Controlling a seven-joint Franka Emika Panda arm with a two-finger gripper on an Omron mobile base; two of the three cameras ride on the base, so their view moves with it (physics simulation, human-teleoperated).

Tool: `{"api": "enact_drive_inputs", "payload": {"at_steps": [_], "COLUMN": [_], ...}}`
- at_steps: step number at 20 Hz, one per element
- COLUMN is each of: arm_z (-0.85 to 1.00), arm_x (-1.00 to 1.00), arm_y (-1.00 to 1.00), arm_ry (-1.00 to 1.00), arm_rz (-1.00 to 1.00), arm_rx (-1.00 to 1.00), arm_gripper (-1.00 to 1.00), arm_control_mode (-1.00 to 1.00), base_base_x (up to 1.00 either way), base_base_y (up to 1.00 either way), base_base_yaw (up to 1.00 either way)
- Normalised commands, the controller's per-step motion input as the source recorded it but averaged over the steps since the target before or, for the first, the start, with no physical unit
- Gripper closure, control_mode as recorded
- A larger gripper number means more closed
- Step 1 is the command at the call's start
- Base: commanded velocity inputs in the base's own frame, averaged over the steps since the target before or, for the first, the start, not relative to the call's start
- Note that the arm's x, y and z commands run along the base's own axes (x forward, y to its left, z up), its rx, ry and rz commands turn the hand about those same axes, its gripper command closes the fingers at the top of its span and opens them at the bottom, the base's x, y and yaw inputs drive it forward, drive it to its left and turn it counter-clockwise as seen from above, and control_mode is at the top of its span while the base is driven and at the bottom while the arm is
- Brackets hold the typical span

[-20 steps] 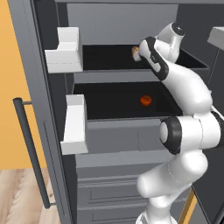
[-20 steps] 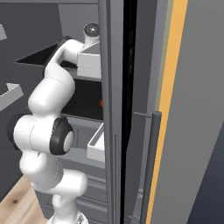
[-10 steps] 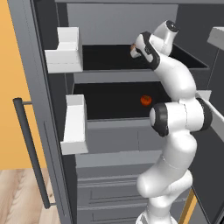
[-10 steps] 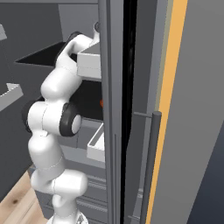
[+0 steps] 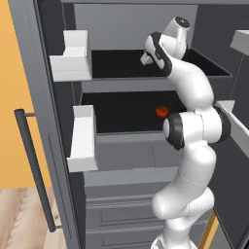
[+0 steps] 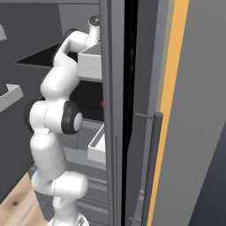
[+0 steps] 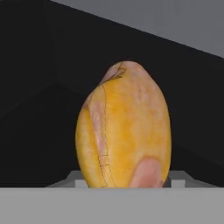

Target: Take the cheese, chicken drumstick, and tomato from the fridge and place them on the plate on the dining counter to create an appetizer plate.

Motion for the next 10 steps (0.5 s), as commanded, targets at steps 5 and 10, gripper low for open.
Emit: {"api": "enact_drive_inputs", "payload": {"at_steps": [5, 10], "arm_z": [-0.26, 0.00], "arm_x": [-0.79, -1.00], "arm_y": [0.33, 0.24], "arm_ry": [-0.12, -0.09], "arm_rz": [0.00, 0.00], "arm_rx": [-0.12, -0.04], "arm_gripper": [1.00, 1.00], "arm_control_mode": [-1.00, -1.00], "base_base_x": [0.00, 0.00], "base_base_y": [0.00, 0.00], "base_base_yaw": [0.00, 0.00]}}
